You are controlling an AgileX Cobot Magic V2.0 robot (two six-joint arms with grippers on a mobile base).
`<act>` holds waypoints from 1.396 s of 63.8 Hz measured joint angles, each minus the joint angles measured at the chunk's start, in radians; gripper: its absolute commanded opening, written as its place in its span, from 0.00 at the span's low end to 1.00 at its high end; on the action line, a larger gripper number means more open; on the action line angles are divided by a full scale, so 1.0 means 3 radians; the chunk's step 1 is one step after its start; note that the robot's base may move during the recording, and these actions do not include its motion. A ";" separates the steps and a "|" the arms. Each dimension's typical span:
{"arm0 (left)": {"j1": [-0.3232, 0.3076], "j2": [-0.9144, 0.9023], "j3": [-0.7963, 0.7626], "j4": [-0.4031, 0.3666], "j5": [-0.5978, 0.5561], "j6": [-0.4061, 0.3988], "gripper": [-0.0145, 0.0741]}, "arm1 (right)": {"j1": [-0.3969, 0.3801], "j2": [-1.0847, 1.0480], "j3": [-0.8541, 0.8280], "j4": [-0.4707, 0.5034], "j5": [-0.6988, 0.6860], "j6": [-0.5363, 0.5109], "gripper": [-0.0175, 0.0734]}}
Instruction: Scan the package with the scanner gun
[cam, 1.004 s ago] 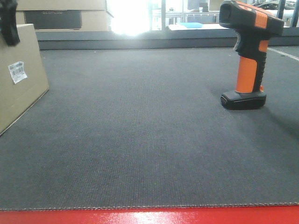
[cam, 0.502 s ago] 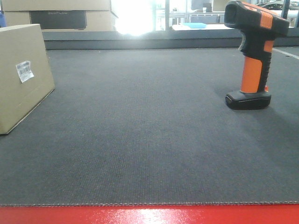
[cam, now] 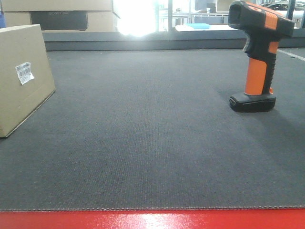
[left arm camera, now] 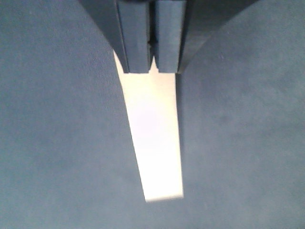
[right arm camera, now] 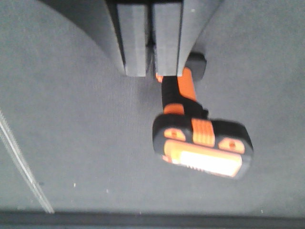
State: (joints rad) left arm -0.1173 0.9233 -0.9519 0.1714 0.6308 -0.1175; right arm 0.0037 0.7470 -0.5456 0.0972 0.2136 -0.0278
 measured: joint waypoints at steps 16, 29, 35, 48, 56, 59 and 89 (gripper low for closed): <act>0.0000 -0.0893 0.0940 0.0054 -0.0615 -0.0045 0.04 | 0.0000 -0.0494 0.0363 0.0000 -0.0162 0.0000 0.02; 0.0000 -0.1511 0.1464 0.0048 -0.0834 -0.0047 0.04 | 0.0000 -0.1164 0.0647 0.0000 -0.0200 0.0000 0.02; 0.0000 -0.1736 0.1612 0.0040 -0.0840 -0.0047 0.04 | 0.0000 -0.1490 0.0730 0.0000 -0.0120 0.0000 0.02; 0.0000 -0.1977 0.1689 0.0040 -0.0840 -0.0047 0.04 | 0.0000 -0.1868 0.0757 0.0000 0.0023 -0.0010 0.02; 0.0000 -0.1992 0.1691 0.0040 -0.0840 -0.0047 0.04 | 0.0000 -0.1889 0.0757 0.0000 0.0036 -0.0003 0.02; 0.0000 -0.1992 0.1696 0.0040 -0.0840 -0.0047 0.04 | 0.0000 -0.1889 0.0757 0.0000 0.0036 -0.0003 0.02; 0.0000 -0.1992 0.1696 0.0034 -0.0840 -0.0047 0.04 | 0.0000 -0.1889 0.0757 0.0000 0.0036 -0.0003 0.02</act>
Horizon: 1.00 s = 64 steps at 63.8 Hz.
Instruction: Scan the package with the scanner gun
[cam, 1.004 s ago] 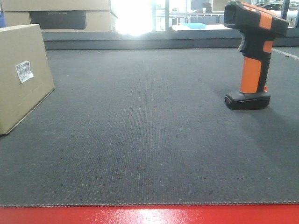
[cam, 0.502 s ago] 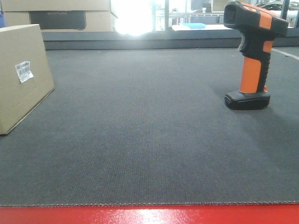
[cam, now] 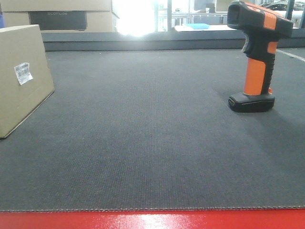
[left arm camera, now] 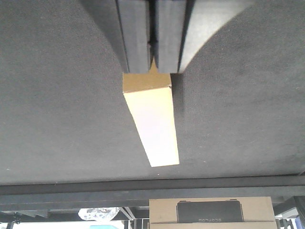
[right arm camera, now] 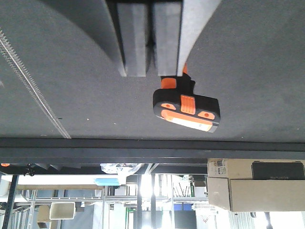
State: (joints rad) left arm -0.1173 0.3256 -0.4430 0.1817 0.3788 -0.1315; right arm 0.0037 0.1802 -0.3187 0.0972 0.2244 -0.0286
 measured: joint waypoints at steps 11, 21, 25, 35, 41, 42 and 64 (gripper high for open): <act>0.0000 0.0000 0.0000 0.0000 0.0000 0.0000 0.04 | 0.0000 0.0000 0.0000 0.0000 0.0000 0.0000 0.02; 0.0044 -0.0049 0.0007 -0.0250 -0.0013 0.0296 0.04 | 0.0000 0.0000 0.0000 0.0000 0.0000 0.0000 0.02; 0.0148 -0.0101 0.0066 -0.0426 -0.0090 0.0521 0.04 | 0.0000 0.0000 0.0000 0.0000 0.0000 0.0000 0.02; 0.0450 -0.0398 0.0466 -0.0667 -0.0545 0.0754 0.04 | 0.0000 0.0000 0.0000 0.0000 0.0007 0.0000 0.02; 0.0496 -0.0667 0.0799 -0.0700 -0.0792 0.0774 0.04 | 0.0000 0.0000 0.0000 0.0000 0.0007 0.0000 0.02; 0.0496 -0.0708 0.0847 -0.0707 -0.0816 0.0774 0.04 | 0.0000 0.0000 0.0000 0.0000 0.0007 0.0000 0.02; 0.0447 -0.1065 0.1477 -0.0792 -0.1058 0.0768 0.04 | 0.0000 0.0000 0.0000 0.0000 0.0020 0.0000 0.02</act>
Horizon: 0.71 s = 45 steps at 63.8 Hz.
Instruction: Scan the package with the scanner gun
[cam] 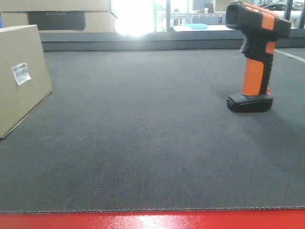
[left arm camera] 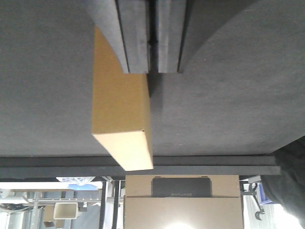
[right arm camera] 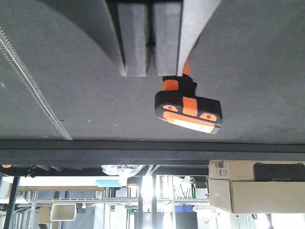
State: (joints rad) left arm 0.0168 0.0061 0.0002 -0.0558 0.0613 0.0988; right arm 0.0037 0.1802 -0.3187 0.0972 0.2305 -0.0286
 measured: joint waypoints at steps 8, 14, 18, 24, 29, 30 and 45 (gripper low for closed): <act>-0.0029 0.0000 0.0008 -0.0007 -0.0025 -0.0007 0.04 | 0.0000 0.0000 0.0000 0.0000 0.0006 0.0000 0.02; -0.0032 0.0000 0.0008 -0.0012 -0.0090 -0.0007 0.04 | 0.0000 0.0000 0.0000 0.0000 0.0006 0.0000 0.02; -0.0032 0.0000 0.0008 -0.0012 -0.0104 -0.0007 0.04 | 0.0000 0.0000 0.0000 0.0000 0.0006 0.0000 0.02; -0.0032 -0.0003 0.0008 -0.0012 -0.0121 -0.0013 0.04 | 0.0000 0.0000 0.0000 0.0000 0.0006 0.0000 0.02; -0.0032 -0.0003 0.0008 -0.0012 -0.0121 -0.0013 0.04 | 0.0000 0.0000 0.0000 0.0000 0.0006 0.0000 0.02; -0.0032 -0.0003 0.0008 -0.0012 -0.0121 -0.0013 0.04 | 0.0000 0.0000 0.0000 0.0000 0.0006 0.0000 0.02; -0.0032 -0.0003 0.0008 -0.0012 -0.0121 -0.0013 0.04 | 0.0000 0.0000 0.0000 0.0000 0.0006 0.0000 0.02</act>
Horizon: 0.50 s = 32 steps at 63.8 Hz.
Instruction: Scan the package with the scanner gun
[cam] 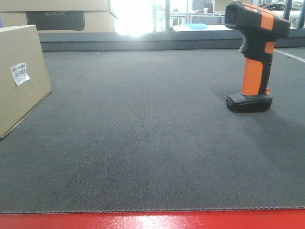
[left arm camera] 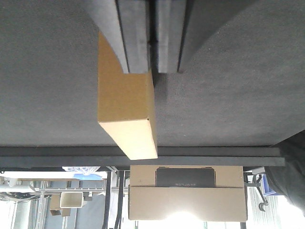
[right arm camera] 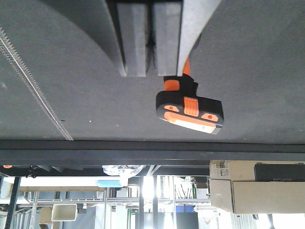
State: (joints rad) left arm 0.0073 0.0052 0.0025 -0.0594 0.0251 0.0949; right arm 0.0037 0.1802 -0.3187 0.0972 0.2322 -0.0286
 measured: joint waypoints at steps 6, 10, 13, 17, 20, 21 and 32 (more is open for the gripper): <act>0.0000 0.0000 0.0000 0.0000 0.0000 0.0000 0.04 | 0.0000 0.0000 0.0000 0.0000 0.0000 0.0000 0.02; 0.0000 0.0000 0.0000 0.0000 0.0000 0.0000 0.04 | 0.0000 0.0000 0.0000 -0.0004 0.0000 0.0000 0.02; 0.0000 0.0000 0.0000 0.0000 0.0000 0.0000 0.04 | 0.0000 0.0000 0.0000 -0.0025 0.0000 0.0000 0.02; 0.0000 0.0000 0.0000 0.0000 0.0000 0.0000 0.04 | 0.0000 0.0000 0.0023 -0.0034 0.0000 0.0000 0.02; 0.0000 0.0000 0.0000 0.0000 0.0000 0.0000 0.04 | 0.0000 0.0000 0.0057 -0.0038 -0.0009 0.0000 0.02; 0.0000 0.0000 0.0000 0.0000 0.0000 0.0000 0.04 | 0.0000 0.0000 0.0083 -0.0043 -0.0026 0.0000 0.02; 0.0000 0.0000 0.0000 0.0000 0.0000 0.0000 0.04 | 0.0000 -0.0092 0.0455 -0.0051 -0.0270 0.0000 0.02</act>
State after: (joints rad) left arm 0.0073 0.0052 0.0025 -0.0594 0.0251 0.0949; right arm 0.0037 0.1526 -0.1822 0.0818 0.1511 -0.0286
